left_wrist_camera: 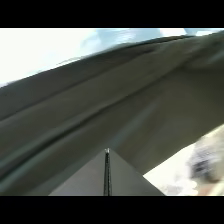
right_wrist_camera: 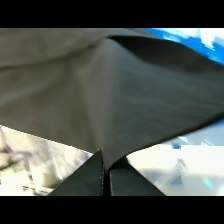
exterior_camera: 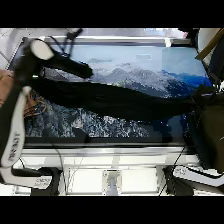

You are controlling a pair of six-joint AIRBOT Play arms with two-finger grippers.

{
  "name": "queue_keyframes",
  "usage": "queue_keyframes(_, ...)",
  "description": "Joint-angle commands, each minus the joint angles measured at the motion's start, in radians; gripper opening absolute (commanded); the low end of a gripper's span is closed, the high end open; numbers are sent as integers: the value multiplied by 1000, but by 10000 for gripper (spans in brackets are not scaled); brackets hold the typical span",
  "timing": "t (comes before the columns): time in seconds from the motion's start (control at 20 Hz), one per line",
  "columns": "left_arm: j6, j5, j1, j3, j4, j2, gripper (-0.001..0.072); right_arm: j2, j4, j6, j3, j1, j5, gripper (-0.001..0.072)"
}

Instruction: Fold the clothes and pants, and hang the long-sleeved shirts on hangers.

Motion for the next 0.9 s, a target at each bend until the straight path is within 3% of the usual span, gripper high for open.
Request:
queue_keyframes(0.0,23,115,-136,0,-216,-199,20,71,178,-14,-42,69,-95,10)
queue_keyframes(0.25,33,230,-298,0,-224,-384,20,74,229,-16,33,297,-233,10)
queue_keyframes(0.55,7,284,-317,0,-224,-471,19,29,186,-15,118,627,-509,9)
queue_keyframes(0.7,7,254,-301,0,-214,-460,20,-58,178,-14,151,756,-547,9)
queue_keyframes(0.85,-21,112,-204,0,-66,-377,20,-161,179,-3,211,842,-592,9)
